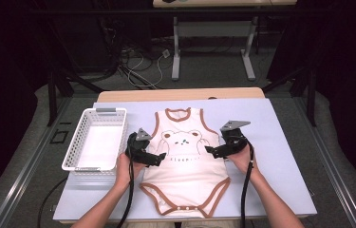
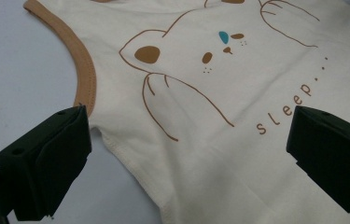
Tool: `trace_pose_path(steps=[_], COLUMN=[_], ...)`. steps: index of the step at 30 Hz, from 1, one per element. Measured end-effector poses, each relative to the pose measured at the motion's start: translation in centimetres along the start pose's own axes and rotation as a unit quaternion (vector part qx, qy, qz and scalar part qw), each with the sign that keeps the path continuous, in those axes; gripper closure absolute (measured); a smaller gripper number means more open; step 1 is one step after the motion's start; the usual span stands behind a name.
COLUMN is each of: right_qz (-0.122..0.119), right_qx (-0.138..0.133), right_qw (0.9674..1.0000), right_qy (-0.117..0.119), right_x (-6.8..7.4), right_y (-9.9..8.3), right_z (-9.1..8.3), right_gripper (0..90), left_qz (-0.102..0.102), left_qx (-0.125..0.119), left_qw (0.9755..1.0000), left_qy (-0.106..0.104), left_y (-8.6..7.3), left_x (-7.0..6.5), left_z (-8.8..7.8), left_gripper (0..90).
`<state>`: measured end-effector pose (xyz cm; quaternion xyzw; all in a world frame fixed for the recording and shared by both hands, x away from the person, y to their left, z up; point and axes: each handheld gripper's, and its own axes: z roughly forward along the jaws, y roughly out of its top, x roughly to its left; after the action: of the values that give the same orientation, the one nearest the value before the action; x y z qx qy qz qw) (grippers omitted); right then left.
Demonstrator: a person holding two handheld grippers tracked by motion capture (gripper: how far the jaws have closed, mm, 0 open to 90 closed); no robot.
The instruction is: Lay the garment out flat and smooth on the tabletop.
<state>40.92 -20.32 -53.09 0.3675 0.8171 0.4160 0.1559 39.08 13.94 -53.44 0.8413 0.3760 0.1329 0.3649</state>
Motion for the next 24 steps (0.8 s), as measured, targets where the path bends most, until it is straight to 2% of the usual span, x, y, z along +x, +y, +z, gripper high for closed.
trace_pose_path(steps=[6,15,16,19,21,24], right_qz=[0.007,0.011,0.015,0.025,0.036,0.044], right_qx=[0.001,0.013,0.012,0.008,0.003,0.007], right_qw=[1.0000,0.9998,0.9997,0.9995,0.9991,0.9987], right_qy=[-0.002,-0.014,-0.012,-0.016,-0.020,-0.025], right_x=[-0.7,-1.6,-1.8,-2.4,-2.8,-3.4], right_y=[0.3,0.1,0.1,0.4,0.5,0.3], right_z=[0.6,1.2,1.2,1.1,1.2,1.5], right_gripper=[2.0,5.4,5.7,8.5,10.1,12.3], left_qz=[-0.012,-0.020,-0.030,-0.034,-0.046,-0.052], left_qx=[0.000,0.001,-0.001,0.001,-0.002,-0.001], left_qw=[0.9999,0.9997,0.9995,0.9993,0.9989,0.9985], left_qy=[-0.003,0.012,0.012,0.015,0.008,0.014], left_y=[0.3,0.6,0.6,0.8,0.9,1.3], left_x=[0.6,1.4,1.4,1.8,2.1,2.6], left_z=[0.4,1.1,1.3,1.4,1.6,1.8], left_gripper=[0.2,0.3,0.3,0.5,2.1,3.2])
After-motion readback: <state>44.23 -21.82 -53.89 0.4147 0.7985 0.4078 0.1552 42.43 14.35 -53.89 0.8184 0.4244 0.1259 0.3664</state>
